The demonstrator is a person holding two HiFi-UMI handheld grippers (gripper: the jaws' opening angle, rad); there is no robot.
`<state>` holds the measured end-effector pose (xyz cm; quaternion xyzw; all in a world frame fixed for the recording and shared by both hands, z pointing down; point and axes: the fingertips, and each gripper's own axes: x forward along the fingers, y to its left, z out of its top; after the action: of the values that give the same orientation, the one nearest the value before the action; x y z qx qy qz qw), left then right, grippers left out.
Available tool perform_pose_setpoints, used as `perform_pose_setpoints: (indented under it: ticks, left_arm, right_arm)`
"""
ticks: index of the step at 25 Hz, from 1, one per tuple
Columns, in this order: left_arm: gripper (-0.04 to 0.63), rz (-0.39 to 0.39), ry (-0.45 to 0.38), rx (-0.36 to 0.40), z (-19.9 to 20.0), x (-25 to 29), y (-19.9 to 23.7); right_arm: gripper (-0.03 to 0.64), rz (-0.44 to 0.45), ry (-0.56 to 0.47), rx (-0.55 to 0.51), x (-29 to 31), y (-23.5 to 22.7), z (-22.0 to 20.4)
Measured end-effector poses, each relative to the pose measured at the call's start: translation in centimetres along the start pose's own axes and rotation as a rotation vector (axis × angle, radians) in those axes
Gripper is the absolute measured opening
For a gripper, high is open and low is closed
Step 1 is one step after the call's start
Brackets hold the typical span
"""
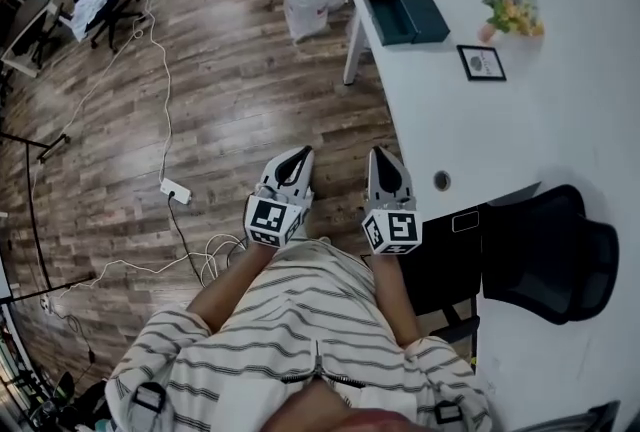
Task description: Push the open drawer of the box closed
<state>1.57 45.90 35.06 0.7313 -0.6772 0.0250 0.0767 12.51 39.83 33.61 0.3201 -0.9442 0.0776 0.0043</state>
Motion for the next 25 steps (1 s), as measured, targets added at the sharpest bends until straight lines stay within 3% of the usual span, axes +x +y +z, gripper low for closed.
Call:
perform_pose_setpoints:
  ticks: [14,25]
  left_arm:
    - [0.002,-0.166,0.017,0.015,5.9,19.3,11.4]
    - [0.002,-0.288,0.073,0.036,6.6,29.3,16.7]
  right_arm:
    - [0.009,-0.143,0.016,0.021,18.8,-8.0,4.2]
    - [0.009,-0.276,0.051,0.055,27.8,-12.7,4.3]
